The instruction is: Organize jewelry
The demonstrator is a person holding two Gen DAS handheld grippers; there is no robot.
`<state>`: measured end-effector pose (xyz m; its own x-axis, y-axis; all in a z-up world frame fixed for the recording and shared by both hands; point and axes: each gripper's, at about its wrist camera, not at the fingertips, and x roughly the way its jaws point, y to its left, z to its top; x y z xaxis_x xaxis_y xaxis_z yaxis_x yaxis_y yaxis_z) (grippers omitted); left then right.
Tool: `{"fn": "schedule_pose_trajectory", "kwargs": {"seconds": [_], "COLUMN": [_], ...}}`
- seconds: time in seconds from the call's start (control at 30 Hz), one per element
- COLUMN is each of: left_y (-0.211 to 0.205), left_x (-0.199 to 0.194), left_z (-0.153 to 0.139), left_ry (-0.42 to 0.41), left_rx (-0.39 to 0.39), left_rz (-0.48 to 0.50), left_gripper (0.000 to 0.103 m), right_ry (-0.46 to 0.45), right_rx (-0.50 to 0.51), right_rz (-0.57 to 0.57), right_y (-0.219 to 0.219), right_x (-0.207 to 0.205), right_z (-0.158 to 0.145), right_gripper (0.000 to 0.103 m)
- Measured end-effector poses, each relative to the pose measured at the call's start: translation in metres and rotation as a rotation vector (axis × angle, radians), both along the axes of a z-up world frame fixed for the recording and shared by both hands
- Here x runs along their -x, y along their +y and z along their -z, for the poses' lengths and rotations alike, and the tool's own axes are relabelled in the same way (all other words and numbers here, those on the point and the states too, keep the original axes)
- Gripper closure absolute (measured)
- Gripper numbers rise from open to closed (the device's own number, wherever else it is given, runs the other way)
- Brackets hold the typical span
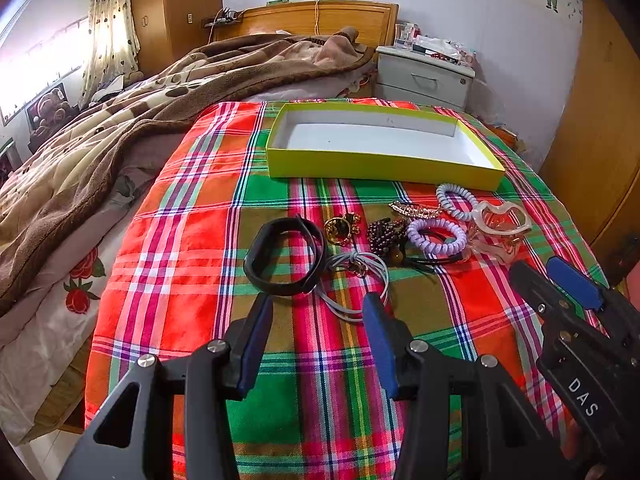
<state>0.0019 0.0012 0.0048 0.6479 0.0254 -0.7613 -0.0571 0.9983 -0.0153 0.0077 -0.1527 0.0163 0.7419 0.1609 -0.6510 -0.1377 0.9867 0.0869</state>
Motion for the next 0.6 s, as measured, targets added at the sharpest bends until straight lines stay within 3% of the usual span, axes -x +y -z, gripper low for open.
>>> {"fn": "schedule_pose_trajectory", "kwargs": {"seconds": [0.6], "left_y": [0.0021], "left_x": [0.0021], "left_z": [0.0003], "left_ry": [0.001], "left_rx": [0.001], "left_rz": [-0.005], "left_gripper": [0.054], "right_ry": [0.001], "right_rx": [0.003], "right_rz": [-0.002], "right_y": [0.0002], "right_x": [-0.0008], "right_z": [0.0011], "right_gripper": [0.052]}}
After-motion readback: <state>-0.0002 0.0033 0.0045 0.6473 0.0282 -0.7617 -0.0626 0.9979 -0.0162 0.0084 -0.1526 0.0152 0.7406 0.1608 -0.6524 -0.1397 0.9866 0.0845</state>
